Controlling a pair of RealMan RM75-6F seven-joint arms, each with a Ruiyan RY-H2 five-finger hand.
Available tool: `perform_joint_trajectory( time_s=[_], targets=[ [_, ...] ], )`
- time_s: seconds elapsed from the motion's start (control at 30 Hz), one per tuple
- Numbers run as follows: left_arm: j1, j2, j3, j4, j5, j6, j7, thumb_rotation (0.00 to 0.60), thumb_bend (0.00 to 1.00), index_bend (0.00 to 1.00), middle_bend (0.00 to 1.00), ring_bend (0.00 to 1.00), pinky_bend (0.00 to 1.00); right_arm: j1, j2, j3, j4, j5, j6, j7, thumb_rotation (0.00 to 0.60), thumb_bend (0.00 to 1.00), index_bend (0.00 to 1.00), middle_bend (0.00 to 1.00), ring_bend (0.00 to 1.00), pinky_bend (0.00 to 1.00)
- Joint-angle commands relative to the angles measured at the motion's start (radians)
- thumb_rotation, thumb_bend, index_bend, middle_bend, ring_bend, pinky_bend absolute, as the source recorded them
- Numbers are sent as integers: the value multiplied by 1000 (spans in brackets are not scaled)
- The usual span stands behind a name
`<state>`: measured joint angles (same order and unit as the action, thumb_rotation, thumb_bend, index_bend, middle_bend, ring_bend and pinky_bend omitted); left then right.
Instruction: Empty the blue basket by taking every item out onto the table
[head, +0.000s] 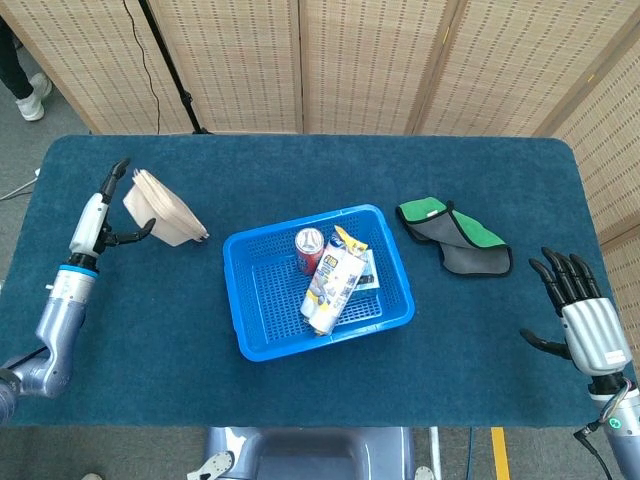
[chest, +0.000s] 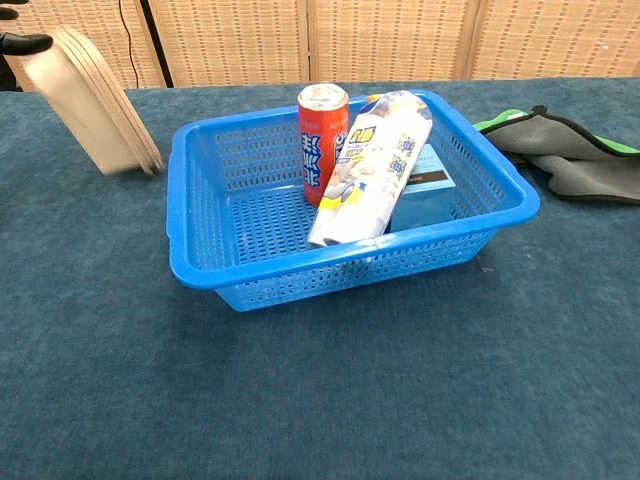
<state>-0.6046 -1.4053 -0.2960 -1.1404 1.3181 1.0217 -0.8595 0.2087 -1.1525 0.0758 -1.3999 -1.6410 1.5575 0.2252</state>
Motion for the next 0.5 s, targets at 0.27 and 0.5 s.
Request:
perform_joint_trajectory(
  time_s=[0.27,0.5],
  targets=[
    [-22,310,83,-434,259,48,199,600,117,0,0,0,0,0,-2,8,-2,19,-8,6,600,0,0,0,0,0],
    [-122,322,70,-634,124,-138,538,600,117,0,0,0,0,1,2,13,3,25,-9,20,600,0,0,0,0,0]
  ],
)
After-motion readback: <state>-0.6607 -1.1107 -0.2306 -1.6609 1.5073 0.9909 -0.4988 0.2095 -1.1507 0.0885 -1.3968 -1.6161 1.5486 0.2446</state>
